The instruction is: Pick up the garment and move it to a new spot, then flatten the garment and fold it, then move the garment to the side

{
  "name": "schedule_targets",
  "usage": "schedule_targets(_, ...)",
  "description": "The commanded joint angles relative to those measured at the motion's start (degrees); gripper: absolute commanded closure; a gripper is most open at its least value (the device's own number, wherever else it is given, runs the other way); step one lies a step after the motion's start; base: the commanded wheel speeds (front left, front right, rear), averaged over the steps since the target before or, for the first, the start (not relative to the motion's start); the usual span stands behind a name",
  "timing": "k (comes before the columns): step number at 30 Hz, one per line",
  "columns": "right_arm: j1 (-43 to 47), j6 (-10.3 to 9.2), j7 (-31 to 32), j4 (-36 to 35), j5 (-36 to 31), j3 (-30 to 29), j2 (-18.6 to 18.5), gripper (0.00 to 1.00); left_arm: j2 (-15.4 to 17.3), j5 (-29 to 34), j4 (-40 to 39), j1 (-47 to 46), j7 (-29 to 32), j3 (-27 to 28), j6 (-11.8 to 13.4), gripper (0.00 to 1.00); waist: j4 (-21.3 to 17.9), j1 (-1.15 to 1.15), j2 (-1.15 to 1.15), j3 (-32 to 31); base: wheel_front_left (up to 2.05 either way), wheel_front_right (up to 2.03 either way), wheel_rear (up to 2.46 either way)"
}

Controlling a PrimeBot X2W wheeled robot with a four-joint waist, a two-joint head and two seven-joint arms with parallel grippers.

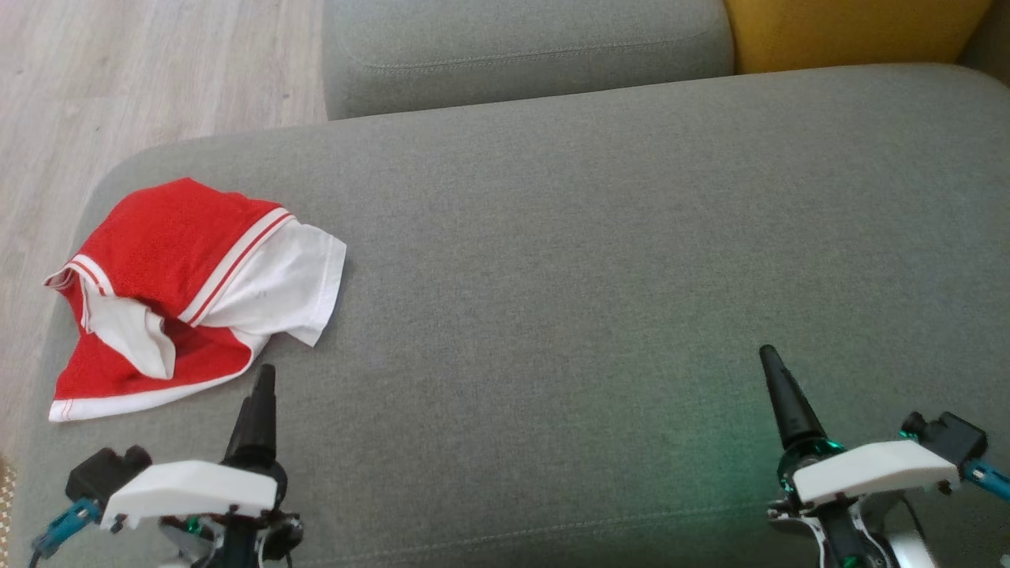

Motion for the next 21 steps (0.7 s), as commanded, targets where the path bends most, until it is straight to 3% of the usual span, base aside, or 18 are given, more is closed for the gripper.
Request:
schedule_targets(1,-2.54,0.00,-0.66,-2.51,-1.80,0.83,-0.37,0.00,0.95,1.60,-2.44,-2.39,-0.64,0.25,0.31,0.00,0.00,0.00,0.00,-0.03,0.00,0.00,0.00)
schedule_targets(21,-2.90,0.00,-3.87,-5.93,-16.95,4.50,-0.51,0.00,3.99,15.27,-6.65,-2.76,-3.82,-5.60,6.99,0.00,0.13,0.00,0.00,-0.20,0.00,0.00,0.00)
